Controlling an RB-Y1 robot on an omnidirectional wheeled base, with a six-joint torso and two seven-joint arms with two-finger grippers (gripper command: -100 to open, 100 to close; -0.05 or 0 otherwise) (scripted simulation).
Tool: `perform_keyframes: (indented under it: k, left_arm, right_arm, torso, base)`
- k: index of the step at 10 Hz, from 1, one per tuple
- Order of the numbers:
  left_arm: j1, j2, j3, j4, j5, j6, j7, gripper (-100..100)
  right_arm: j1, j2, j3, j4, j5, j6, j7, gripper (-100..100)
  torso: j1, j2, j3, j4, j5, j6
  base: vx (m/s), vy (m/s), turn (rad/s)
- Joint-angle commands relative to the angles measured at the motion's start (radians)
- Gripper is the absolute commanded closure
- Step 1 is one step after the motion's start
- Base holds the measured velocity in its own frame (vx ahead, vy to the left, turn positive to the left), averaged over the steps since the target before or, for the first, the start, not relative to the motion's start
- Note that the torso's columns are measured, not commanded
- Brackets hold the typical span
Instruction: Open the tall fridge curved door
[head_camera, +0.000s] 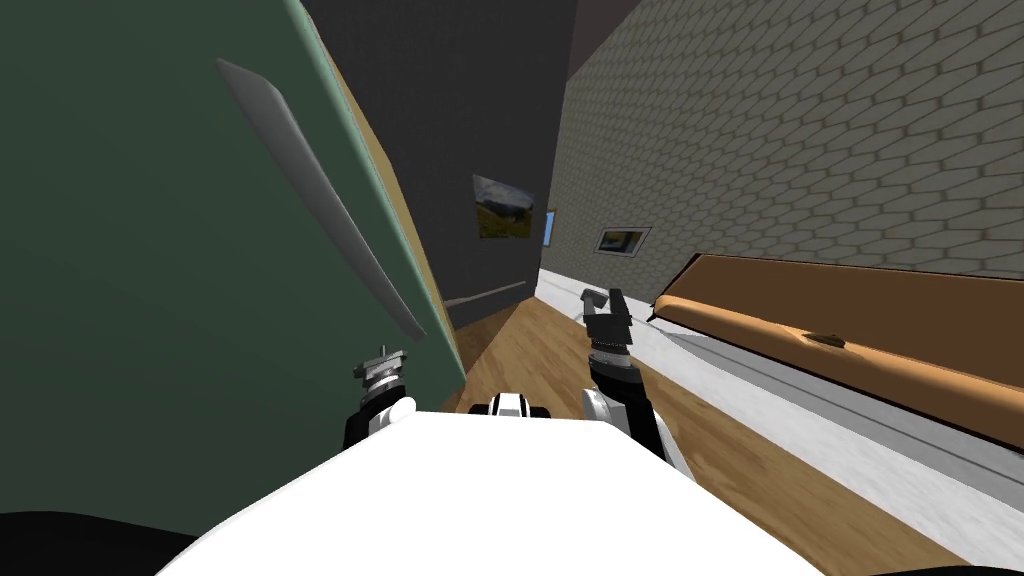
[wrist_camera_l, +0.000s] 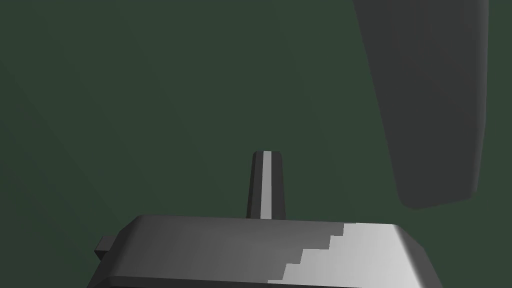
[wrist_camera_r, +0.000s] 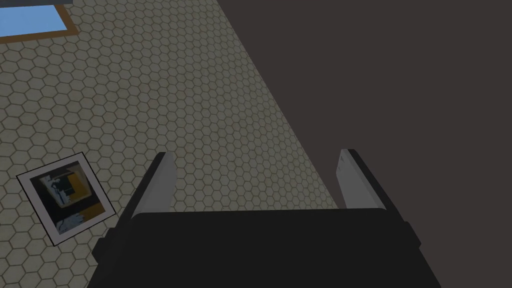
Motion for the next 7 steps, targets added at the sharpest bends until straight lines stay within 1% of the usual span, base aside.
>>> perform_keyframes:
  k: [1,2,3,4,7]
  left_arm:
    - [0.016,0.022,-0.043,-0.012,-0.013,0.003,0.026,100]
    - [0.016,0.022,-0.043,-0.012,-0.013,0.003,0.026,100]
    - [0.021,0.032,-0.062,-0.017,-0.018,0.005,0.038,100]
    - [0.027,0.043,-0.082,-0.022,-0.024,0.007,0.050,100]
    - [0.044,0.075,-0.139,-0.038,-0.040,0.013,0.085,100]
  right_arm:
    - [0.000,0.000,0.000,0.000,0.000,0.000,0.000,0]
    - [0.000,0.000,0.000,0.000,0.000,0.000,0.000,0]
    - [0.000,0.000,0.000,0.000,0.000,0.000,0.000,0]
    - [0.000,0.000,0.000,0.000,0.000,0.000,0.000,0]
    - [0.000,0.000,0.000,0.000,0.000,0.000,0.000,0]
  torso:
    - [0.000,-0.007,-0.005,-0.002,0.000,0.000]
    - [-0.001,-0.009,-0.006,-0.003,0.000,0.001]
    - [-0.004,-0.014,-0.009,-0.004,-0.001,0.000]
    - [-0.006,-0.013,-0.009,-0.004,-0.002,0.001]
    - [0.001,-0.003,-0.002,-0.001,0.000,0.000]
  base:
    - [-0.354,0.038,-0.149]
    - [-0.285,-0.003,-0.046]
    - [-0.273,-0.046,-0.060]
    - [-0.341,-0.007,-0.124]
    - [-0.440,-0.002,-0.125]
